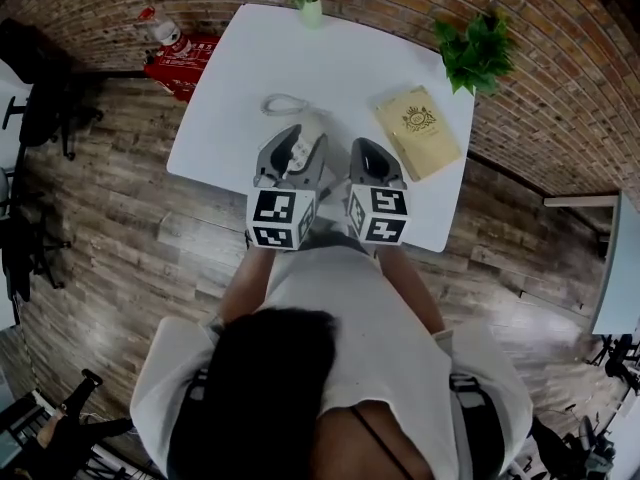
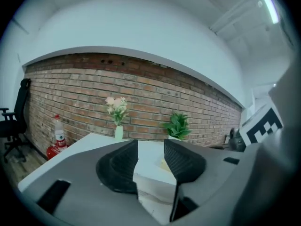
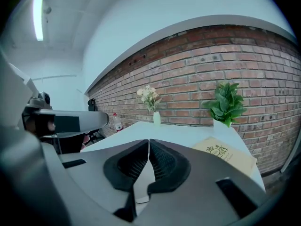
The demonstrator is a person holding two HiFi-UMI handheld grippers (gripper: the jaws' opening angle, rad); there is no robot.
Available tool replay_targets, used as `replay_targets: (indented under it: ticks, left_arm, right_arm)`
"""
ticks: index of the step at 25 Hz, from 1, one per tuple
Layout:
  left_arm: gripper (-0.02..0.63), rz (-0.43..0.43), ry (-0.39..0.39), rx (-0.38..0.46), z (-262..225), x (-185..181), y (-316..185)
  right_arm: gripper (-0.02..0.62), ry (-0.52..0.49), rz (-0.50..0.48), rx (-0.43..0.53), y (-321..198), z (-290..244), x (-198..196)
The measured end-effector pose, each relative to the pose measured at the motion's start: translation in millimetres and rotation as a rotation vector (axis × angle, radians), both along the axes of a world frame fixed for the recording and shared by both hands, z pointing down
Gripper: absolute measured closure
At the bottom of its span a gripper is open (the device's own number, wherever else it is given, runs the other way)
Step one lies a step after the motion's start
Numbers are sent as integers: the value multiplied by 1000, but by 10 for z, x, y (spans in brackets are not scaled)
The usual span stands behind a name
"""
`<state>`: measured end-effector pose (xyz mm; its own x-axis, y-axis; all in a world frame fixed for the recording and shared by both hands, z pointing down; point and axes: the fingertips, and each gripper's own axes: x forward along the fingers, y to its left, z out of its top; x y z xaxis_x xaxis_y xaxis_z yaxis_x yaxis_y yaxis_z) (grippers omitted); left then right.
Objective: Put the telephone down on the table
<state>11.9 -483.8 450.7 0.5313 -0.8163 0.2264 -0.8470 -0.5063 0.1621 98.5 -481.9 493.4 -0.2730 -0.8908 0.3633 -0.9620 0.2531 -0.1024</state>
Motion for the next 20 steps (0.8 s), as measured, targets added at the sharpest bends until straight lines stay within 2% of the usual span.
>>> replay_targets:
  ticks: [5,6,9,13,16,20]
  left_arm:
    - [417,-13,-15,-12,8,5,26]
    - [429,-25,-20,-10,11,-5,27]
    - [519,-67,-25,4,1,-40,34]
    - [566,-79,-27,-7,19,-35,47]
    - [580,-74,-31,-27,46,-26,61]
    - [581,-70,5,-50,52,-25,77]
  right_arm:
    - [569,-2,4,23,59,-85,-7]
    - [571,0,2,27,65,-103,-11]
    - [571,11,-6,41,84,-158,-27]
    - [571,27,-22,73,85,-272,-77]
    - [571,34,-39,95,99,-356,-124]
    - [571,30,-47,110,125,-425,-141]
